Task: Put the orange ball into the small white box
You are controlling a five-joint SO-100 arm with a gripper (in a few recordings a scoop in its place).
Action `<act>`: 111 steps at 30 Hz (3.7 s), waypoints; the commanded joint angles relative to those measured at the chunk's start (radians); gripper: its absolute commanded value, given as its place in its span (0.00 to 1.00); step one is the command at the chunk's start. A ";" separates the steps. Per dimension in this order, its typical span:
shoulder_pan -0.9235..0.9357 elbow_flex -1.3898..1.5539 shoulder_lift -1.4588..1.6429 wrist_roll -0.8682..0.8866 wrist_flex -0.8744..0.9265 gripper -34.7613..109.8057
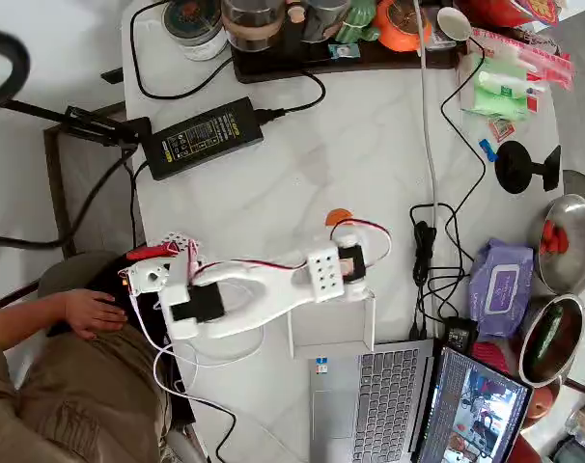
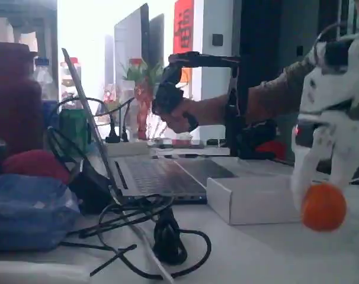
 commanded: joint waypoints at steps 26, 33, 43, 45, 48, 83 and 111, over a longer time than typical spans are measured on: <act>0.169 -0.028 0.212 0.006 0.124 0.28; 0.207 -0.018 0.258 0.005 0.127 0.28; 0.209 -0.031 0.351 0.005 0.173 0.28; 0.238 -0.029 0.364 0.005 0.173 0.28; 0.328 -0.026 0.368 -0.002 0.173 0.28; 0.695 -0.028 0.255 -0.091 0.100 0.28; 0.689 -0.028 0.041 -0.091 -0.003 0.28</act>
